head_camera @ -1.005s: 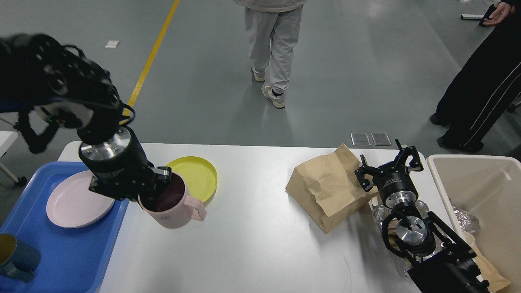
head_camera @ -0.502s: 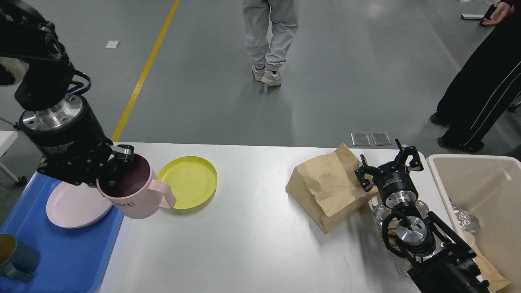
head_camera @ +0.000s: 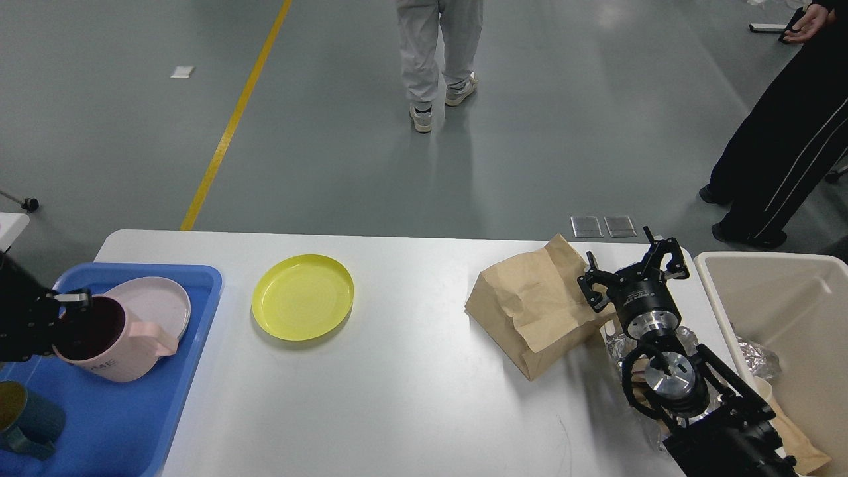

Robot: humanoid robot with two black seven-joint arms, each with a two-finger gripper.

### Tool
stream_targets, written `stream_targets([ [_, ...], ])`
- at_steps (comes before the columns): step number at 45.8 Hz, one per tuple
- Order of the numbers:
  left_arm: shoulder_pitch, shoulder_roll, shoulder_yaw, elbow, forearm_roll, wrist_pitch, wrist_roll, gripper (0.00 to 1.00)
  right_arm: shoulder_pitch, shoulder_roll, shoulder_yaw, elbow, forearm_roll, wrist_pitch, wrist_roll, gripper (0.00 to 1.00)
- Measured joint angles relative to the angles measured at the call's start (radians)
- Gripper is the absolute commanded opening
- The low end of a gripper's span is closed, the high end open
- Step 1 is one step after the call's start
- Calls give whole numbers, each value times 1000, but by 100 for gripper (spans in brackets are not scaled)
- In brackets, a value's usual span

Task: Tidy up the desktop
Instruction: 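Lift the pink mug and carry it onto the blue tray, then release the pink mug and raise the left gripper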

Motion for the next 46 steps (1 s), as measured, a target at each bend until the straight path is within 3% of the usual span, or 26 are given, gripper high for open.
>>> stream_targets([
  [12,373,87,-259,205,118,8,13,0,0,0,0,0,0,0,0,100],
  [37,545,70,-348,335,143,11,17,2,0,1,0,0,0,0,0,100],
  [42,563,70,-373,340,157,12,17,14,0,1,0,0,0,0,0,100],
  [46,567,70,-384,341,154,16,11,46,0,1,0,0,0,0,0,100],
])
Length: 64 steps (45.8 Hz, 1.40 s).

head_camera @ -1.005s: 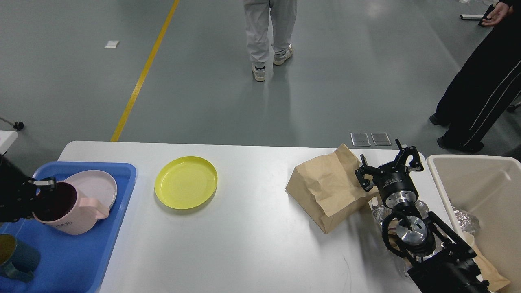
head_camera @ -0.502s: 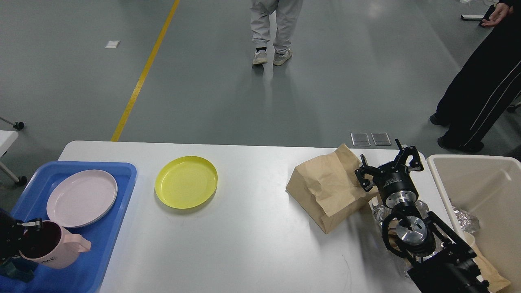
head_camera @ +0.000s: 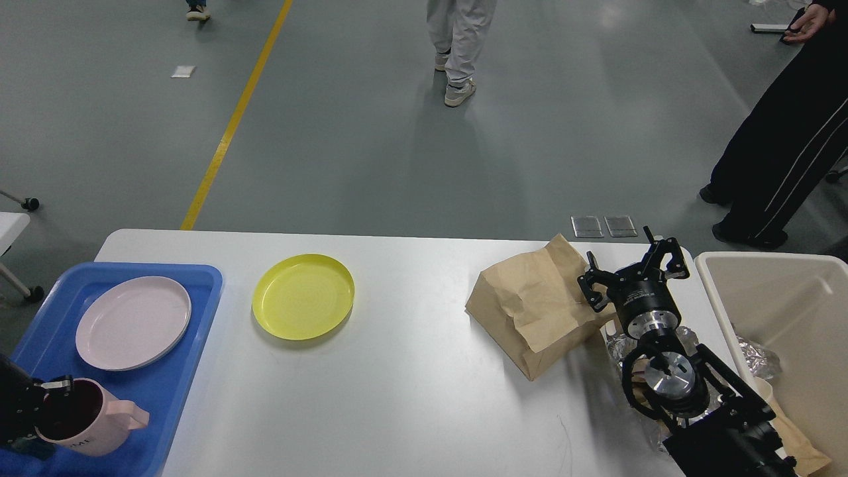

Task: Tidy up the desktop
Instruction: 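Release the pink mug and raise the left gripper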

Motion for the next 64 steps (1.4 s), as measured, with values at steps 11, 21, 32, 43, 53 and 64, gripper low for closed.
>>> stream_targets([
  [11,-1,0,-10,-20,-32,83,-12,95,0,0,0,0,0,0,0,100],
  [21,-5,4,-10,-24,-39,98,-7,96,0,0,0,0,0,0,0,100],
  [32,-13,6,-8,-26,-39,98,-3,96,0,0,0,0,0,0,0,100],
  [43,-67,11,24,-59,-39,85,2,96,0,0,0,0,0,0,0,100],
  [53,-279,-2,167,-207,-39,79,-2,96,0,0,0,0,0,0,0,100],
  [64,-664,-107,341,-428,-43,79,-1,96,-1,0,0,0,0,0,0,100],
])
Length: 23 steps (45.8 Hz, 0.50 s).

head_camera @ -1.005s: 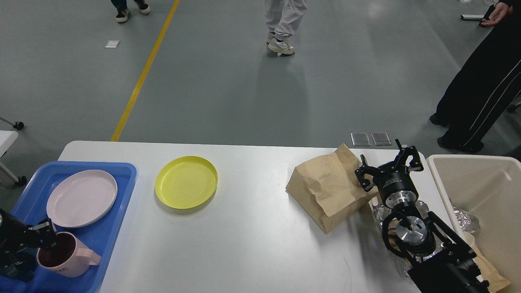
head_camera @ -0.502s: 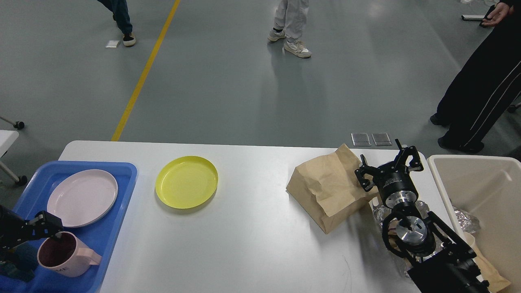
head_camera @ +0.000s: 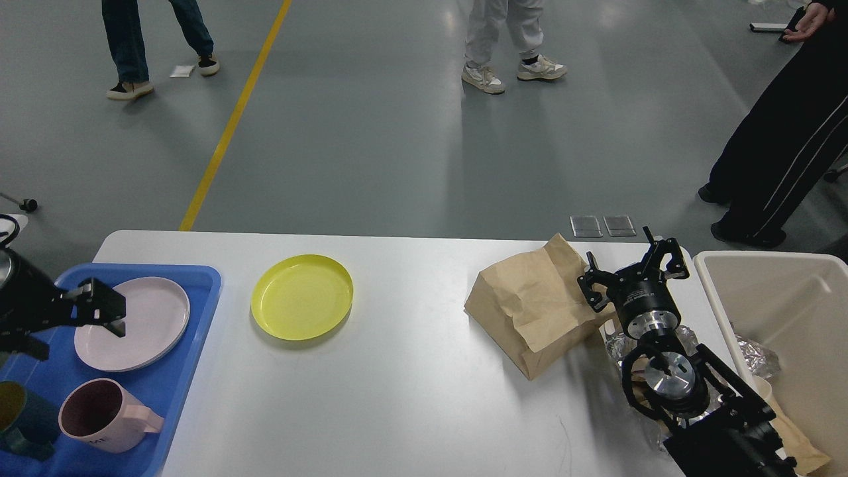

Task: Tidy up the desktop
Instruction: 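Release the pink mug and raise the left gripper, then move the left gripper to the edge of the yellow plate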

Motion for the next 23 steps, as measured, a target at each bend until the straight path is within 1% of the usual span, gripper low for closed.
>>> stream_targets([
  [3,-109,-59,33,-58,-16,2,0,96,0,0,0,0,0,0,0,100],
  [7,-219,-143,65,-121,-80,3,0,96,0,0,0,0,0,0,0,100],
  [8,-266,-191,75,-147,-131,3,0,96,0,0,0,0,0,0,0,100],
  [11,-308,-248,80,-170,-186,3,0,96,0,-1,0,0,0,0,0,100],
  [23,-530,-566,33,-288,-459,-1,-5,96,0,0,0,0,0,0,0,100],
])
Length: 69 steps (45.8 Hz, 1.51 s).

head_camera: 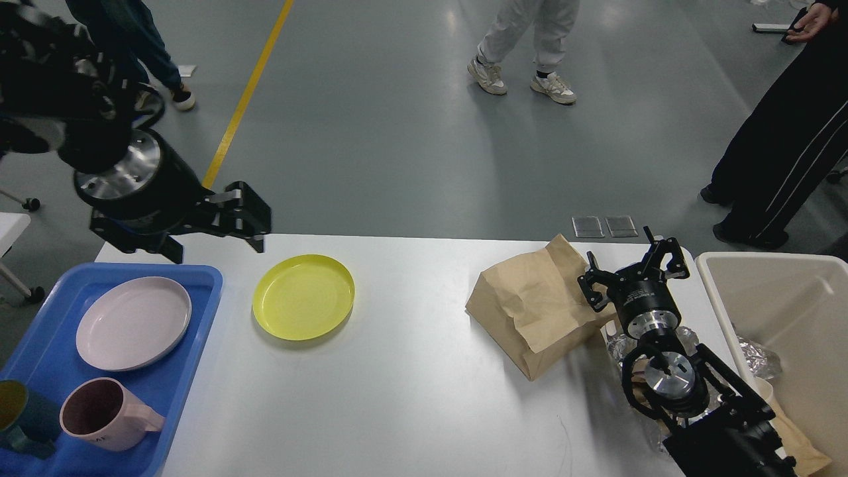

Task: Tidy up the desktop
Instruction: 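Move the left gripper to the edge of the yellow plate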

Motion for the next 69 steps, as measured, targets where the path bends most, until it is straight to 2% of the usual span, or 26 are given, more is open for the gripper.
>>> stream_targets([
  [6,-50,-97,-26,-26,-117,-8,0,96,0,0,0,0,0,0,0,100],
  [11,-41,-117,-29,-26,-158,-8,-5,96,0,0,0,0,0,0,0,100],
  [19,-21,-101,-15,-24,-162,0,-7,96,0,-1,0,0,0,0,0,100],
  [28,92,-30,13,10,-171,21,-9,93,0,-1,0,0,0,0,0,100],
  [33,204,8,14,48,-239,103,-7,93,0,-1,0,0,0,0,0,100],
  [43,495,37,-10,105,-400,445,0,93,0,-1,0,0,0,0,0,100],
  [47,613,65,-53,172,-450,524,1,94,0,-1,0,0,0,0,0,100],
  [57,918,156,-247,412,-476,564,7,94,0,0,0,0,0,0,0,100],
  [66,1193,164,-456,682,-436,570,10,94,0,0,0,0,0,0,0,100],
  [69,1235,158,-493,724,-413,570,10,94,0,0,0,0,0,0,0,100],
])
